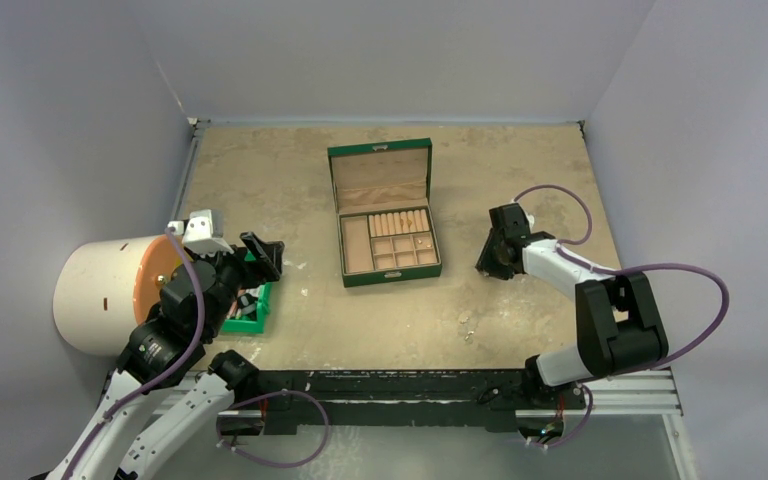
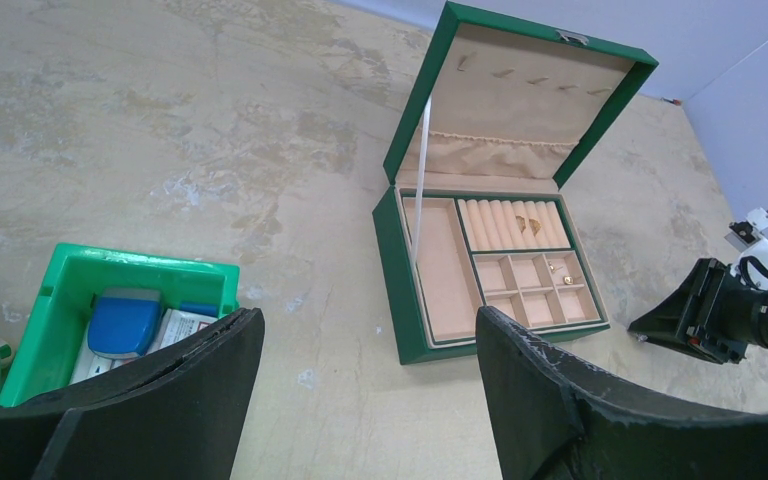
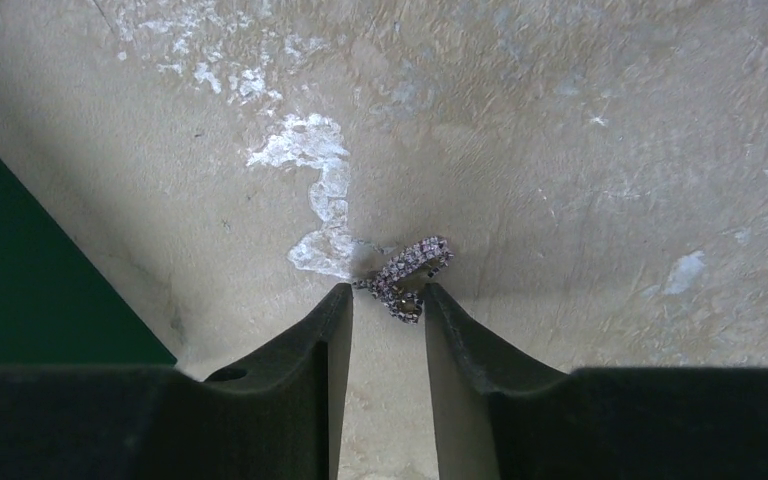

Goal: Organize the mixed jewelry

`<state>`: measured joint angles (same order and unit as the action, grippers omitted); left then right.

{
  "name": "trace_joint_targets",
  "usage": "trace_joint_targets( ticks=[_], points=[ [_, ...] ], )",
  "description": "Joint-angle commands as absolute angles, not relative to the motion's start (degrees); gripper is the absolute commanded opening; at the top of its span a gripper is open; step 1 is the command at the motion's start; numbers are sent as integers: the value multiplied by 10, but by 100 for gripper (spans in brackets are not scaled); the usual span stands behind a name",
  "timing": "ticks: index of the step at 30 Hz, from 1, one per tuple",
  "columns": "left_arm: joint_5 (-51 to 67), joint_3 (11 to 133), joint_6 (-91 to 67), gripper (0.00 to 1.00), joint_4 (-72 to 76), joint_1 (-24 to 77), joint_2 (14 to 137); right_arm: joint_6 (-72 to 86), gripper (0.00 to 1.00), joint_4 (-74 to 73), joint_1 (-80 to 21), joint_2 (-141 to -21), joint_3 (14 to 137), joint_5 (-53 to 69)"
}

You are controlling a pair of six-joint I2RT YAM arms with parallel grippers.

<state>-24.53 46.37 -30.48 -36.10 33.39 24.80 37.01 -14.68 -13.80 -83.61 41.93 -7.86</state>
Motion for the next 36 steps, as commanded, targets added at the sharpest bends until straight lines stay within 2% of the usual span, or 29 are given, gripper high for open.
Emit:
trace_joint_targets(
  ticks=[1,21,36],
  points=[
    [-254,464,-309,77,-343,330,247,366,33,-141,-136,-829,412,-57],
    [-253,464,-308,77,-342,330,240,353,4,-140,-137,-808,420,-20],
    [-253,464,-308,77,-342,330,235,353,2,-198,-151,-734,484,-2]
  ],
)
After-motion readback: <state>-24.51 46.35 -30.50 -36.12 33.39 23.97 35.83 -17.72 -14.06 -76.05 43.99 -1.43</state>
